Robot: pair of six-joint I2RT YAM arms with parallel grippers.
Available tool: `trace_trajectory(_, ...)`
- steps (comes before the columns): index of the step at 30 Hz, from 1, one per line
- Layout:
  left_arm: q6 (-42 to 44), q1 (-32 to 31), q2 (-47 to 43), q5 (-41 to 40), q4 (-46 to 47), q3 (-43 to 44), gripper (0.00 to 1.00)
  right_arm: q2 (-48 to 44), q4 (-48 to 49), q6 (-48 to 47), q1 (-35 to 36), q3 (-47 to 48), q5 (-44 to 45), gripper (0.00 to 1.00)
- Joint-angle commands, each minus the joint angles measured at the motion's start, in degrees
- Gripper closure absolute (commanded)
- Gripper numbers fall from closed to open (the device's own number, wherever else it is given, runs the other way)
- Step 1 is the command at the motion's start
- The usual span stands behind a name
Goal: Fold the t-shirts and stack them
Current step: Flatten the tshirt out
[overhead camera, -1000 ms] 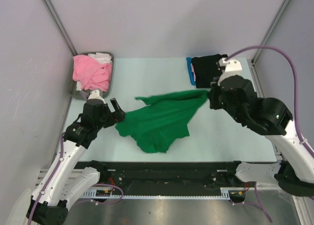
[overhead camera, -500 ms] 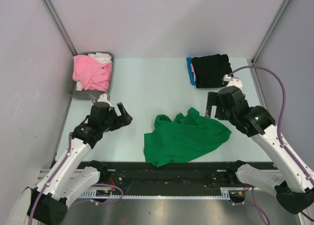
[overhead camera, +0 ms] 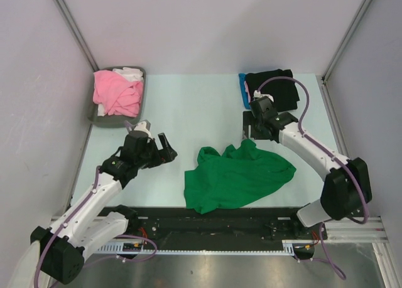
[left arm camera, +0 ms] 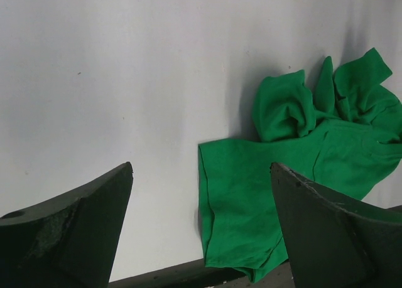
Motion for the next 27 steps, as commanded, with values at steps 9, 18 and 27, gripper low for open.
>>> trace_trajectory(9,0.1,-0.3,-0.9,0.2,3.1,-2.3,0.05,15.6,13.2,-0.8,-6.0,0.5,-6.2,0.26)
trace_trajectory(18,1.4,-0.2,1.1,-1.4,4.1,-2.4,0.05,21.8,14.7,-0.1,-5.8,0.4,-8.1,0.5)
trace_trajectory(27,1.9,-0.1,1.2,-1.4,4.2,-2.5,0.05,20.3,13.4,0.6,-5.4,0.2,-5.6,1.0)
